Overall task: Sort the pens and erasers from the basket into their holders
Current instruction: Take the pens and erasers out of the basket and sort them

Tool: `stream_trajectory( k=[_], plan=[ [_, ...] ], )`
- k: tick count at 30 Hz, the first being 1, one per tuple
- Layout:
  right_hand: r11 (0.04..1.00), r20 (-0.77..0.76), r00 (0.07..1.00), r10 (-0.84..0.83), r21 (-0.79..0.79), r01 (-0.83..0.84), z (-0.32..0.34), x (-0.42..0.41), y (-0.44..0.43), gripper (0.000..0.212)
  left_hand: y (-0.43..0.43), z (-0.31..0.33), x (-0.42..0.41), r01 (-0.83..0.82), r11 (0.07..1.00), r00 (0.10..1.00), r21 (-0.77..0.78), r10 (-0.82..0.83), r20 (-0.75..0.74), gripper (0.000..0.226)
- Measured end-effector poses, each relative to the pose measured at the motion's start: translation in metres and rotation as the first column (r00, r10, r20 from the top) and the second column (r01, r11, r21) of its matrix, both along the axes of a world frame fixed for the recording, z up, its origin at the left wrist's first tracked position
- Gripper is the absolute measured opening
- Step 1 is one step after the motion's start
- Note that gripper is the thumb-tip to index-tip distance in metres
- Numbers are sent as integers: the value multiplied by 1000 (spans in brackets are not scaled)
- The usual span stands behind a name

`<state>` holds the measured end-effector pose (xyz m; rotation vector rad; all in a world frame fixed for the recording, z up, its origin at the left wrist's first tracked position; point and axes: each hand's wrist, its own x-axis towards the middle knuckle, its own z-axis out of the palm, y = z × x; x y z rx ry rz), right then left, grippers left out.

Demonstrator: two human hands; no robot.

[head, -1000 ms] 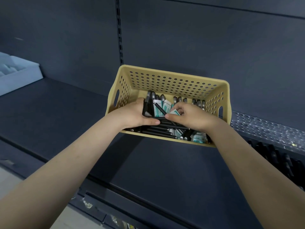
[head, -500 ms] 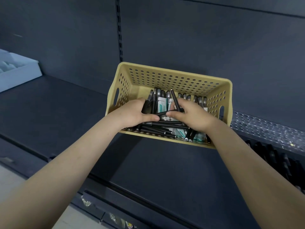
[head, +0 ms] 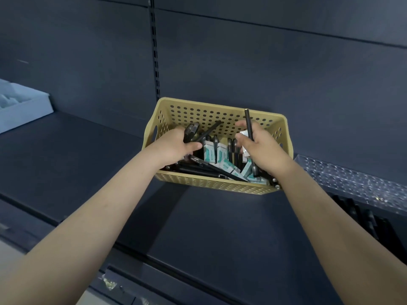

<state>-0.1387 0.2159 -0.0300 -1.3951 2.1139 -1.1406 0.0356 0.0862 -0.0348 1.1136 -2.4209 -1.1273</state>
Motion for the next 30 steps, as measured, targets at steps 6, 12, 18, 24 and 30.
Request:
stream_trajectory(
  k=[6, 12, 18, 24, 30],
  plan=[
    [992, 25, 996, -81, -91, 83, 5, -4, -4, 34, -2, 5, 1, 20, 999, 999, 30, -19, -47, 21],
    [977, 104, 990, -99, -176, 117, 18, -5, -8, 22, -1, 25, -6, 35, 999, 995, -9, -36, -92, 36],
    [910, 280, 946, -166, -327, 256, 30, -1, -15, 9, -7, 33, -17, -53, 999, 937, 11, 53, -346, 24],
    [871, 604, 788, -119, -318, 375, 49, 1, -6, 9, 9, 57, -39, -99, 814, 698, 573, 467, -543, 23],
    [888, 604, 770, -204, -218, 406, 57, -6, 37, 25, 48, 68, -56, 28, 636, 674, 771, 558, -484, 19]
  ],
)
